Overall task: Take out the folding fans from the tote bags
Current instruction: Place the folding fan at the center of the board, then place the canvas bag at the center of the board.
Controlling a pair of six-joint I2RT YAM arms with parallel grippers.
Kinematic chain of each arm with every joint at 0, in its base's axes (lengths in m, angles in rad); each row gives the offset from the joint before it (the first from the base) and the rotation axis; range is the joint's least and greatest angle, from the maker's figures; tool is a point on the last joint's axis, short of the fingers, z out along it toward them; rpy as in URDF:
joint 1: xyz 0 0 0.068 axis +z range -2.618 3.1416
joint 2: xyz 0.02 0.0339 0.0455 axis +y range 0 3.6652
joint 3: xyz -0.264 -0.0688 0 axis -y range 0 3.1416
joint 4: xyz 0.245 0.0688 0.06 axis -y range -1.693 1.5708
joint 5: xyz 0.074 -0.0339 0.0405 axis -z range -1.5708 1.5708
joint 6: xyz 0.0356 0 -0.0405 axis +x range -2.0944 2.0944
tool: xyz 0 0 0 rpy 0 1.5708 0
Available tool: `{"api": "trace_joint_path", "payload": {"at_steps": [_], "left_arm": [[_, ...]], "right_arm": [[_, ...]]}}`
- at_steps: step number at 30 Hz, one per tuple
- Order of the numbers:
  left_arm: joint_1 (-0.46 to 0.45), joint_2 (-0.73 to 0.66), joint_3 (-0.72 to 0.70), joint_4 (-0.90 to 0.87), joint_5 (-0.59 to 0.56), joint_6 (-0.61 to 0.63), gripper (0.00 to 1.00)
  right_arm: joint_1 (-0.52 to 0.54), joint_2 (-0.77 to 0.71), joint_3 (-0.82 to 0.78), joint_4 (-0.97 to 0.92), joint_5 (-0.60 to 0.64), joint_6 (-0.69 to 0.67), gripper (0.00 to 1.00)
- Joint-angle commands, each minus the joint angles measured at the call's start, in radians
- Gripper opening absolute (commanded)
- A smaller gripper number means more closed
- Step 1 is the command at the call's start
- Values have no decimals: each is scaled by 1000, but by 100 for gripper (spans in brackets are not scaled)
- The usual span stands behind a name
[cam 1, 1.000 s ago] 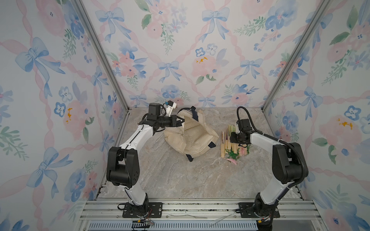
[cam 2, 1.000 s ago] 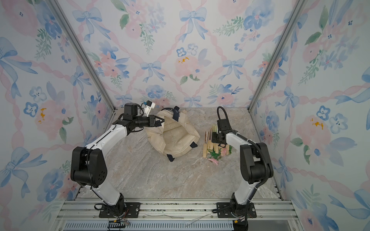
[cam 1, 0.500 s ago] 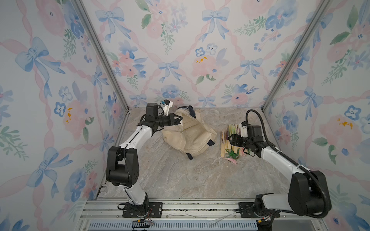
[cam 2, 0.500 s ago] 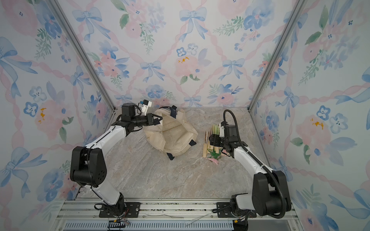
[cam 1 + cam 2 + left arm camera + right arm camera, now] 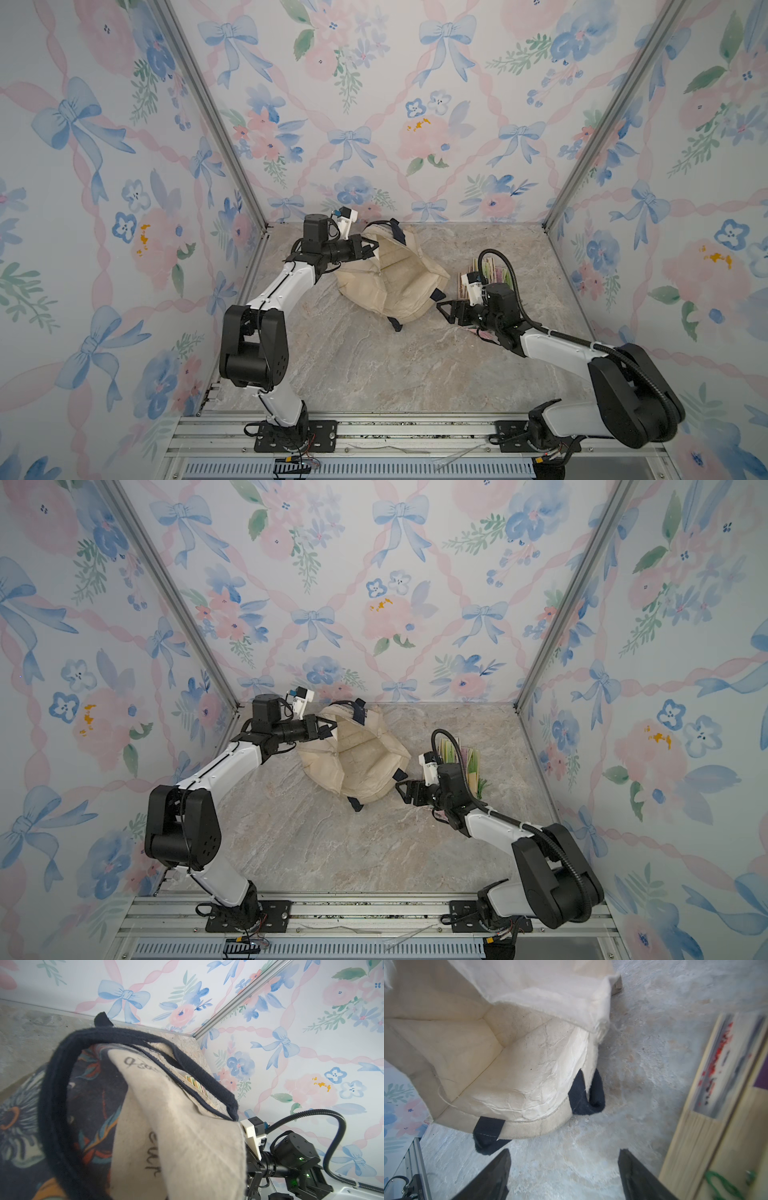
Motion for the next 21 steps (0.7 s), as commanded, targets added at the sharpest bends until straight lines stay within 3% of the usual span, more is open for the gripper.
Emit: {"api": "trace_joint_path", "payload": {"at_steps": [1, 8, 13, 16, 21], "left_arm": [[3, -46, -9, 26, 14, 12, 0], [3, -52, -23, 26, 36, 19, 0], [3, -51, -16, 15, 50, 31, 0], [3, -51, -13, 6, 69, 39, 0], [5, -66, -17, -16, 73, 58, 0]], "right_arm": [[29, 103, 35, 201, 29, 25, 82], [48, 304, 173, 285, 84, 30, 80], [55, 395, 199, 442, 64, 90, 71], [56, 424, 230, 465, 21, 88, 56], [60, 420, 294, 395, -37, 58, 22]]}}
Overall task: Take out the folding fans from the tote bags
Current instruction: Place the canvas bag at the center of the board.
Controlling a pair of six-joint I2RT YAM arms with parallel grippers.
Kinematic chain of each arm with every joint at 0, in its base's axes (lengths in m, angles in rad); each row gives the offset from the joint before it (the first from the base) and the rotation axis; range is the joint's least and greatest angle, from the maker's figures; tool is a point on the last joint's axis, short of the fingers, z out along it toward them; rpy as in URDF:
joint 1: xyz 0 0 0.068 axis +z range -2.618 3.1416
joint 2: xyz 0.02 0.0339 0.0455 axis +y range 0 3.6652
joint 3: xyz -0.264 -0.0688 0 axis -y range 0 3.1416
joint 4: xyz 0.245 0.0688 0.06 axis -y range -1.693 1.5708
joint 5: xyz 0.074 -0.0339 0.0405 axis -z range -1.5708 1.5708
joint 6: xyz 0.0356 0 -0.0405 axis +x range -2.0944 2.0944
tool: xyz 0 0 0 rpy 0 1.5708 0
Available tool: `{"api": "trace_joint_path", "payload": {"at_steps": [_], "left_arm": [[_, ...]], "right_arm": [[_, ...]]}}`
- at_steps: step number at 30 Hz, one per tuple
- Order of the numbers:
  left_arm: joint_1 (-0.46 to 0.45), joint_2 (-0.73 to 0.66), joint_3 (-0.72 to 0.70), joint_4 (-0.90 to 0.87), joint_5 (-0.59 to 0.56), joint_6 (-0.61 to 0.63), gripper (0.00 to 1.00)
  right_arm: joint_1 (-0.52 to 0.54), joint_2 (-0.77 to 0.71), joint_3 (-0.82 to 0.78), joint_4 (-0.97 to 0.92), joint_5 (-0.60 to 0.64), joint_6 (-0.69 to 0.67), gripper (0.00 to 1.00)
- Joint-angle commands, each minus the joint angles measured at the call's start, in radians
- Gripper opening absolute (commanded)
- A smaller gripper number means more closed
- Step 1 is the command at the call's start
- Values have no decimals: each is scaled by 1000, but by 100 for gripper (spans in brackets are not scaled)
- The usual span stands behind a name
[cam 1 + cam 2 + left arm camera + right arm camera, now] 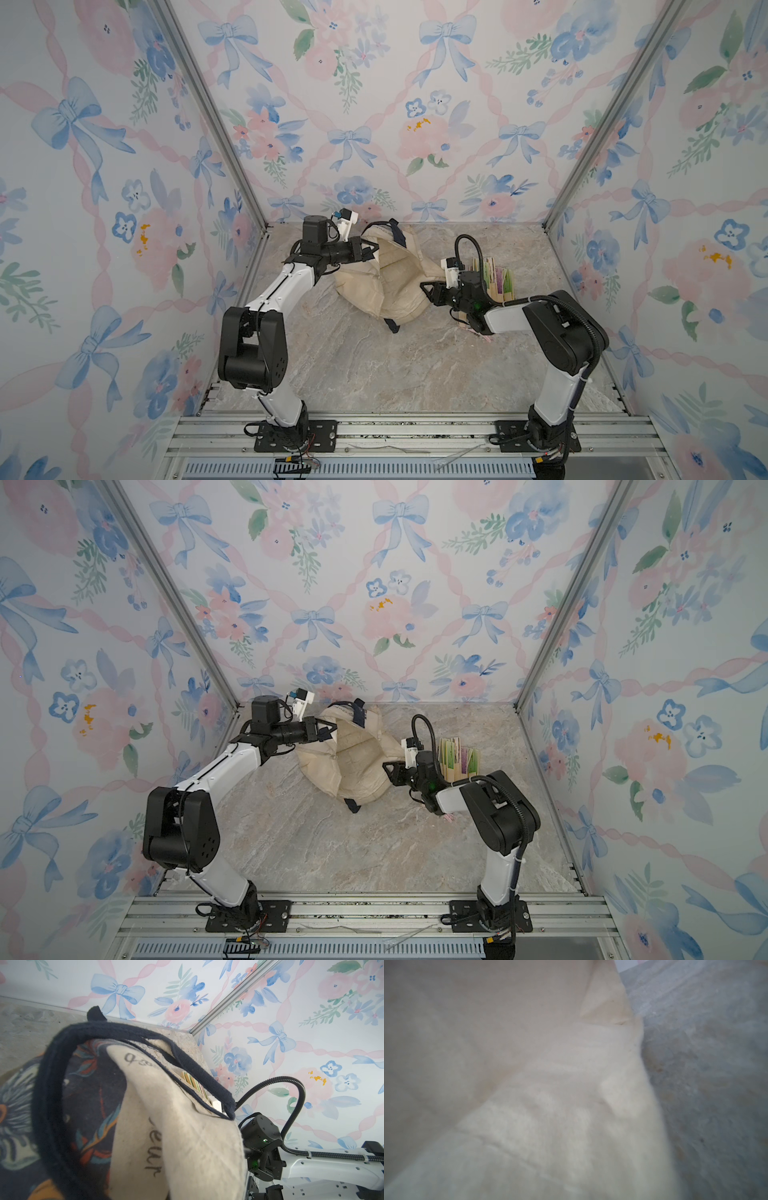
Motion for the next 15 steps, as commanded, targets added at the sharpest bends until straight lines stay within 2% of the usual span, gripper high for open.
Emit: {"api": "trace_joint_path", "payload": {"at_steps": [1, 7, 15], "left_arm": [[6, -56, -2, -3, 43, 34, 0], [26, -82, -6, -28, 40, 52, 0], [128, -80, -7, -40, 15, 14, 0]], "right_arm": [[14, -7, 56, 13, -56, -22, 18], [14, -54, 100, -19, -178, -13, 0], [36, -109, 249, -172, -450, 115, 0]]}}
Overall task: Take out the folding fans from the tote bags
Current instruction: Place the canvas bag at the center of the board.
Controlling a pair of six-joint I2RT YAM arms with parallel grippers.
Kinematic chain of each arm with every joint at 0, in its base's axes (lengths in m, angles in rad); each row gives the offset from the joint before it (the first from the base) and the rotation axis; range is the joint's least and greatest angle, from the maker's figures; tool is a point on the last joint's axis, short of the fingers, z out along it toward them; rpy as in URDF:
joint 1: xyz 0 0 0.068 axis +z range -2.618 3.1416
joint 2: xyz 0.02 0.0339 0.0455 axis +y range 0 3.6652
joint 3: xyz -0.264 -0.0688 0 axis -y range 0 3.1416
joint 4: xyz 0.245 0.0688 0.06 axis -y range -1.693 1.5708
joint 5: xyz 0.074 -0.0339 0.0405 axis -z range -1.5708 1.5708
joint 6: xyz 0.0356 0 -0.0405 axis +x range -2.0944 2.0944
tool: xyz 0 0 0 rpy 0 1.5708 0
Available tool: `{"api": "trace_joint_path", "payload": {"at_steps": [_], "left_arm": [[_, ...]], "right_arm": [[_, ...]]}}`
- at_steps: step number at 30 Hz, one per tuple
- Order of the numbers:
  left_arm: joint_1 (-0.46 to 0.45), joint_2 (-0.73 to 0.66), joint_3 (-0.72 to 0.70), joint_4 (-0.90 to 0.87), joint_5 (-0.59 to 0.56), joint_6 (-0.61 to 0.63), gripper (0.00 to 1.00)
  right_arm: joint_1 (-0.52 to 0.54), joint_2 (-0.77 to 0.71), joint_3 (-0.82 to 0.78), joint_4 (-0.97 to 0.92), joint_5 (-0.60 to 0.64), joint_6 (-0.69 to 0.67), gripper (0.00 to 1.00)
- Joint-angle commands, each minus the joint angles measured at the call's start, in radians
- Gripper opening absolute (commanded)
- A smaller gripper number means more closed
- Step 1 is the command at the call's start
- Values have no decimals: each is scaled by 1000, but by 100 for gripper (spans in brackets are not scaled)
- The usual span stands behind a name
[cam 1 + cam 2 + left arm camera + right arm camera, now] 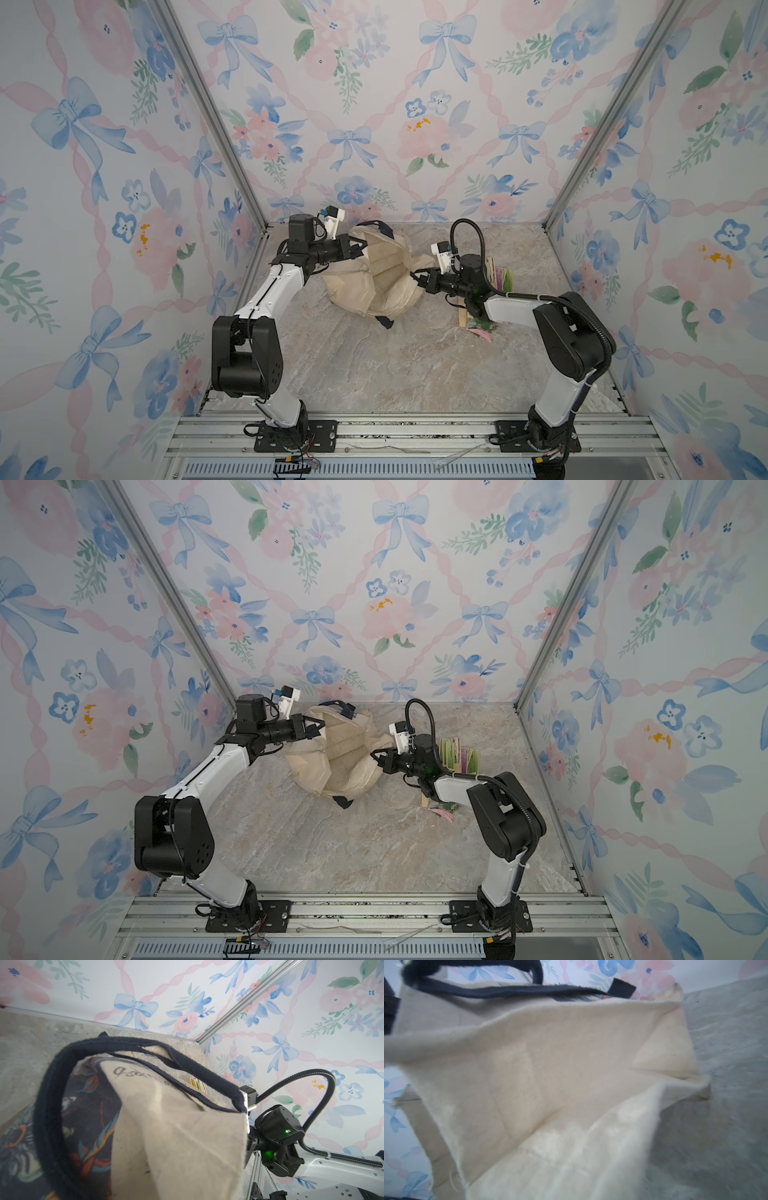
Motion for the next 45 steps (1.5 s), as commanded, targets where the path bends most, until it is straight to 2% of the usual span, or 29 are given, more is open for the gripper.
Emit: {"api": "trace_joint_path", "payload": {"at_steps": [1, 4, 8, 14, 15, 18, 20, 21, 22, 23, 24, 26, 29, 30, 31, 32, 36, 40, 43, 45], "left_arm": [[37, -27, -5, 3, 11, -4, 0], [76, -11, -8, -27, -13, 16, 0], [123, 20, -40, -33, -28, 28, 1], [164, 106, -75, -34, -93, 69, 3], [165, 126, -80, -34, -116, 83, 4], [165, 175, -95, -32, -159, 115, 10], [165, 211, -106, -10, -152, 119, 8], [165, 229, -113, 4, -137, 118, 8], [166, 240, -122, 16, -120, 116, 8], [165, 248, -134, 39, -107, 109, 9], [165, 248, -150, 68, -101, 98, 11], [166, 244, -175, 102, -108, 86, 30], [165, 240, -183, 103, -97, 87, 31], [165, 236, -186, 103, -103, 79, 46], [166, 232, -187, 103, -105, 74, 87], [167, 222, -189, 104, -101, 68, 98], [167, 154, -191, 92, -101, 57, 98], [165, 77, -181, 23, -115, 89, 98], [165, -3, -174, -64, -198, 133, 98], [166, -63, -172, -122, -295, 157, 98]], "right_arm": [[35, -61, 84, -65, -203, 79, 0], [59, -82, 143, -163, -257, 104, 0], [74, -104, 231, -320, -260, 140, 0], [73, -56, 370, -615, -185, 137, 0], [71, -39, 373, -632, -137, 146, 0], [58, 31, 351, -583, -97, 235, 2], [55, 85, 337, -529, -95, 294, 4], [56, 116, 330, -488, -95, 321, 7], [57, 140, 328, -465, -97, 335, 14], [60, 165, 326, -450, -95, 340, 27], [60, 184, 327, -444, -85, 337, 35], [61, 199, 315, -430, -62, 327, 43], [62, 197, 295, -397, -63, 318, 52], [62, 188, 289, -385, -73, 310, 54], [62, 180, 285, -379, -80, 301, 56], [62, 164, 281, -377, -90, 285, 58], [61, 98, 288, -457, -105, 178, 68], [61, 42, 301, -534, -103, 79, 82], [56, 6, 309, -571, -87, 10, 89], [54, -23, 318, -609, -70, -33, 95]]}}
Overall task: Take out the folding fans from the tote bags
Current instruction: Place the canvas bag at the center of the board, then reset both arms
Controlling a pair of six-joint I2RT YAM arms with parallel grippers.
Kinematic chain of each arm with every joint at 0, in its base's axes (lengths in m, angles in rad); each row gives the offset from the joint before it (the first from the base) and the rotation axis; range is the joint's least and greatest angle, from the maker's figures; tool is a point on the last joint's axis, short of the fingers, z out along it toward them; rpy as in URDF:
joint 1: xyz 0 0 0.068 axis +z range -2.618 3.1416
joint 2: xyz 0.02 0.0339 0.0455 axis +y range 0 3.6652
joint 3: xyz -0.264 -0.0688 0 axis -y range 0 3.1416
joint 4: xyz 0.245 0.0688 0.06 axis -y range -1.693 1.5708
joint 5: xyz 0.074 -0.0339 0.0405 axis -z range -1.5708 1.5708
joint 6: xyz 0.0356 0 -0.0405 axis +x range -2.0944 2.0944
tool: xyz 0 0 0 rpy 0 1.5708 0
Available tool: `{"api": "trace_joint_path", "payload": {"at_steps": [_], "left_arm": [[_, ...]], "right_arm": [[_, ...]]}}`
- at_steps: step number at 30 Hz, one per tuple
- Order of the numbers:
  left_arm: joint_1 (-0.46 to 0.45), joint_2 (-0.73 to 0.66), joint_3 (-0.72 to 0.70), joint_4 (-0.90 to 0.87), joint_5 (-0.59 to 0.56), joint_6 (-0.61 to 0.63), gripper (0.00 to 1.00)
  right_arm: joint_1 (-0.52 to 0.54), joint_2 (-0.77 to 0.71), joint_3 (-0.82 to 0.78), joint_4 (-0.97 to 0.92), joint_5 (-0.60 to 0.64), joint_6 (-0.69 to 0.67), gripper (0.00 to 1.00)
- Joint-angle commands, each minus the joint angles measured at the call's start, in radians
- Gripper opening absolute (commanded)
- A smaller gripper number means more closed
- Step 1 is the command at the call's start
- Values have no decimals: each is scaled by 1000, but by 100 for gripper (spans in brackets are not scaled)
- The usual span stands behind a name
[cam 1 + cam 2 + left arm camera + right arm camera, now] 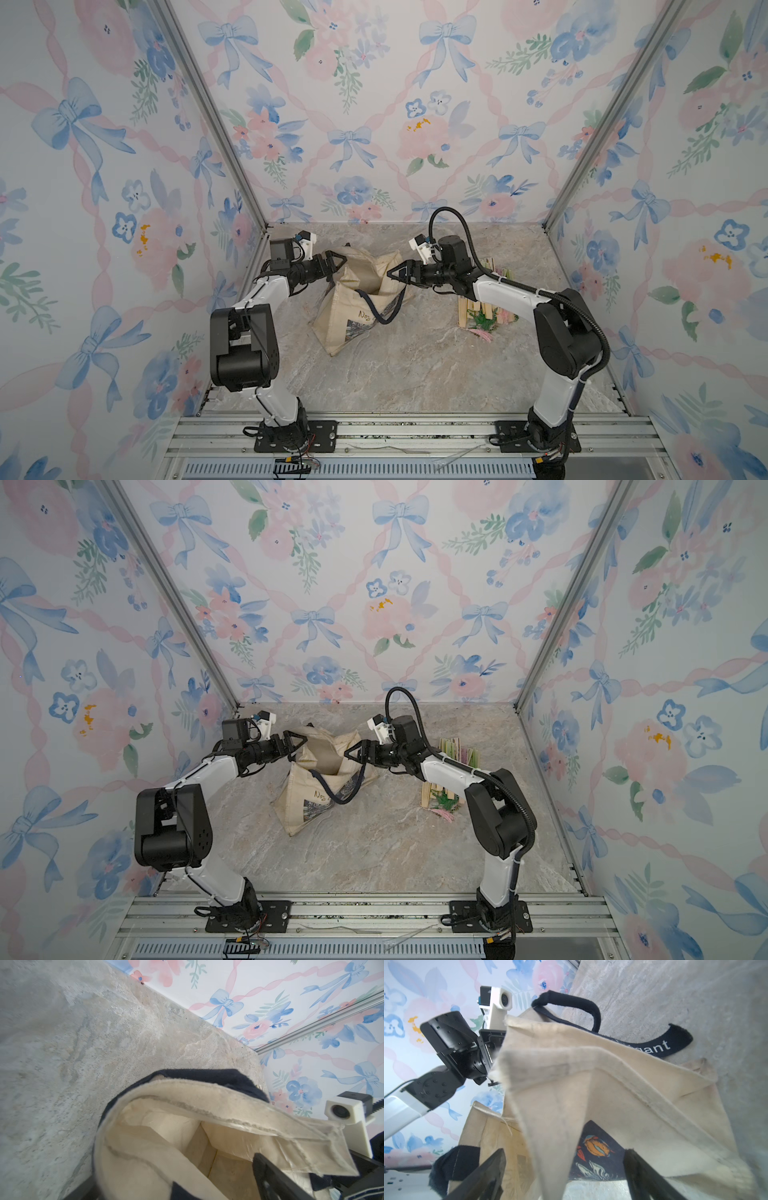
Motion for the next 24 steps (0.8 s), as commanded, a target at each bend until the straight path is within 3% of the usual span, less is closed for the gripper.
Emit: {"api": "trace_joint_path", "payload": {"at_steps": [1, 9, 14, 24], "left_arm": [[5, -104, 6, -129, -157, 68, 98], [5, -300, -44, -161, -379, 76, 98], [5, -384, -108, -146, -542, 94, 98], [6, -675, -499, 211, -685, 99, 98]], "right_arm": [[-10, -63, 30, -106, 27, -134, 99], [-25, -195, 48, -293, 150, -341, 96], [-106, -309, -20, -311, 207, -380, 96], [-356, -471, -344, -188, 445, -440, 97]]}}
